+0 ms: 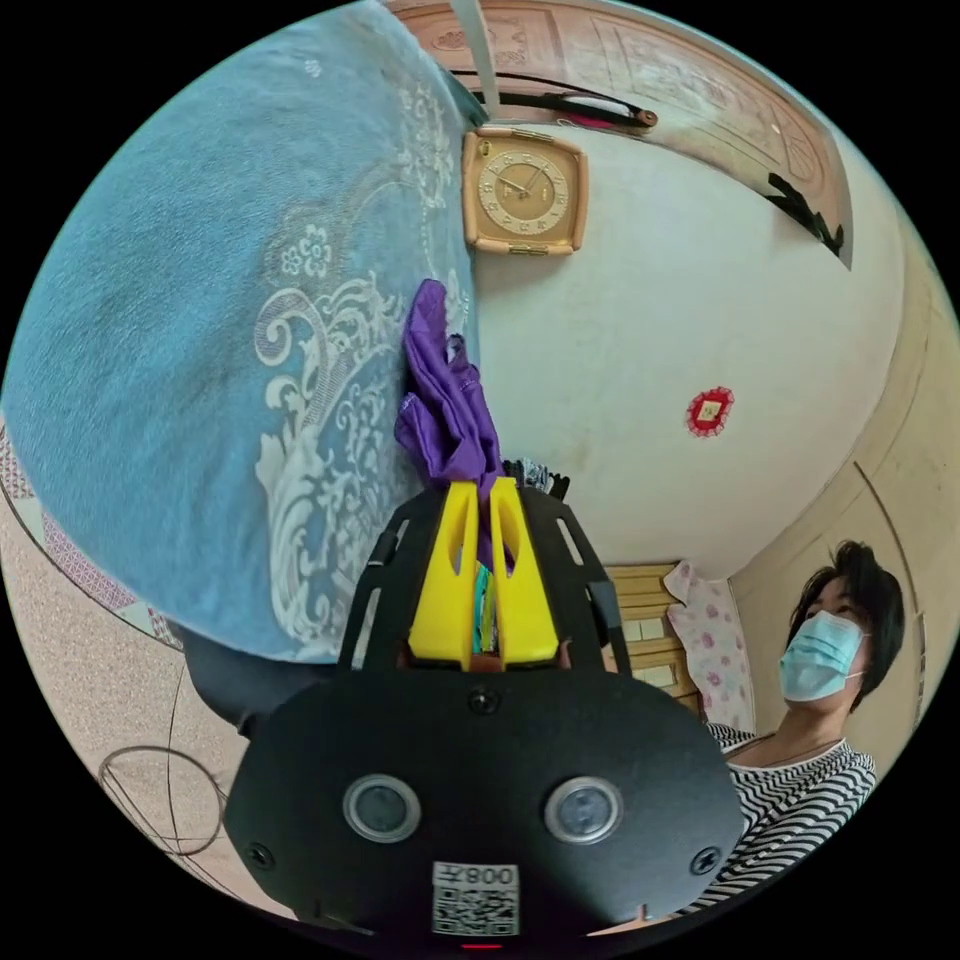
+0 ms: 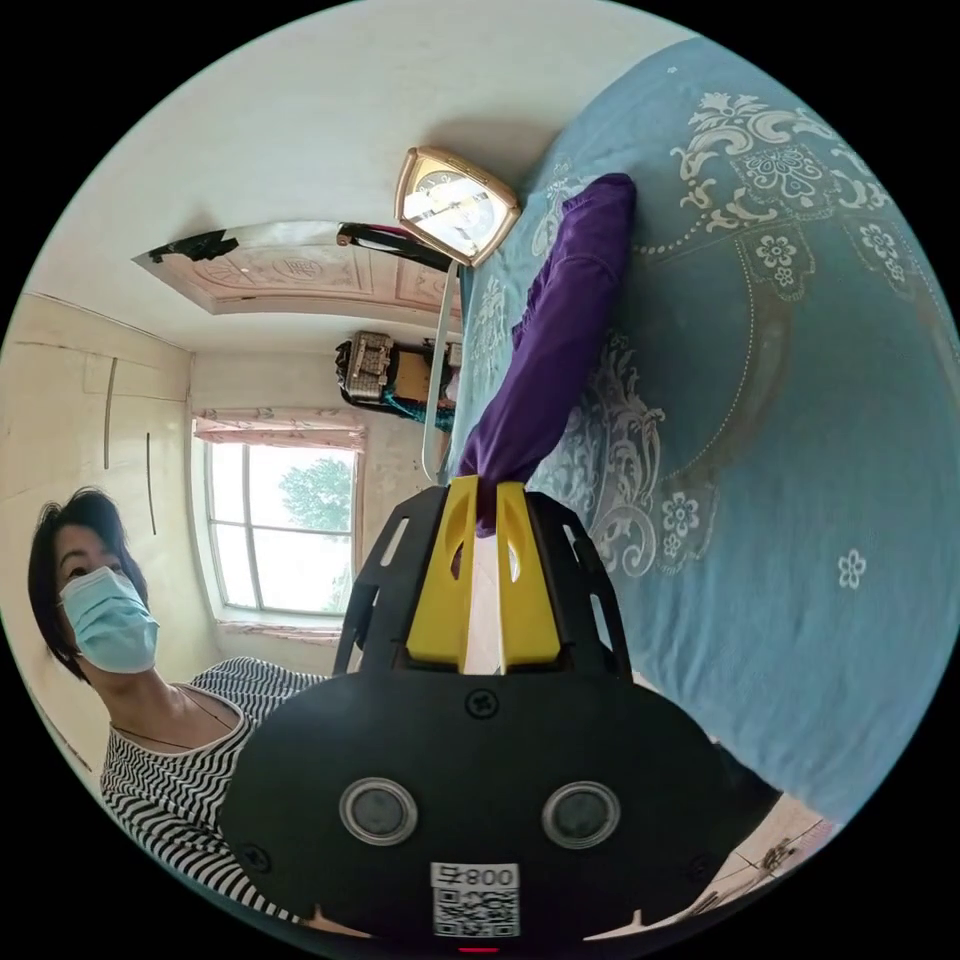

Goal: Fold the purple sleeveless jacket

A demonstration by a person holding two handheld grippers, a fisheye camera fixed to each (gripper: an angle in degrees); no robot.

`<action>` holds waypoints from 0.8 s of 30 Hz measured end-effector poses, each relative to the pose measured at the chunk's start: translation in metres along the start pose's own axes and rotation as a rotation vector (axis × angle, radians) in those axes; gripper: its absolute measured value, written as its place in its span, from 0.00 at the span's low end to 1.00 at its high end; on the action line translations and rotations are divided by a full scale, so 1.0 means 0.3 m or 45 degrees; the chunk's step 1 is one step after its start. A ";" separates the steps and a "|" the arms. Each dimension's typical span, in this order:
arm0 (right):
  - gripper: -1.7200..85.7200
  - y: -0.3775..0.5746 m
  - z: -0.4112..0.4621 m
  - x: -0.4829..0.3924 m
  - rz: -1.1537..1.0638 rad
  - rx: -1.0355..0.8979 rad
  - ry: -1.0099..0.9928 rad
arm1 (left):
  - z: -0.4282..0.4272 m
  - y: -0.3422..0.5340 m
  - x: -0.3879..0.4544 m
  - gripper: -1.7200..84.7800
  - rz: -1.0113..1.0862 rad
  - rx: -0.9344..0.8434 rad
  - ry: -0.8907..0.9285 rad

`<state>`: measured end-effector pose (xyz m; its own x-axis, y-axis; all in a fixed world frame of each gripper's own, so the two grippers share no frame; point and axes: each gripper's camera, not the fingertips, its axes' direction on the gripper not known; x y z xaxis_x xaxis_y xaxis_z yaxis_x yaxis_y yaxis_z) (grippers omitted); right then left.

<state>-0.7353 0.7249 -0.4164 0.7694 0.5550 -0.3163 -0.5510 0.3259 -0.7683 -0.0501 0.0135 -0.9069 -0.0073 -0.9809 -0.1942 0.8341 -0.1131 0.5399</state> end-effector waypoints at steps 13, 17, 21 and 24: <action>0.04 0.644 -0.684 -0.225 -0.099 0.170 -0.121 | -0.050 0.375 0.459 0.05 0.223 -0.195 0.255; 0.04 0.855 -0.940 -0.289 -0.180 0.242 -0.169 | -0.001 0.503 0.619 0.05 0.335 -0.278 0.341; 0.04 1.020 -1.165 -0.345 -0.270 0.298 -0.175 | 0.068 0.613 0.735 0.05 0.400 -0.328 0.443; 0.04 1.152 -1.348 -0.378 -0.339 0.344 -0.185 | 0.140 0.701 0.822 0.05 0.428 -0.368 0.527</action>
<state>-0.8823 0.4651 -0.8710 0.8534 0.5204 -0.0291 -0.4188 0.6513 -0.6327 0.1003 -0.2589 -0.8067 0.4491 -0.8061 -0.3854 0.8700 0.2965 0.3938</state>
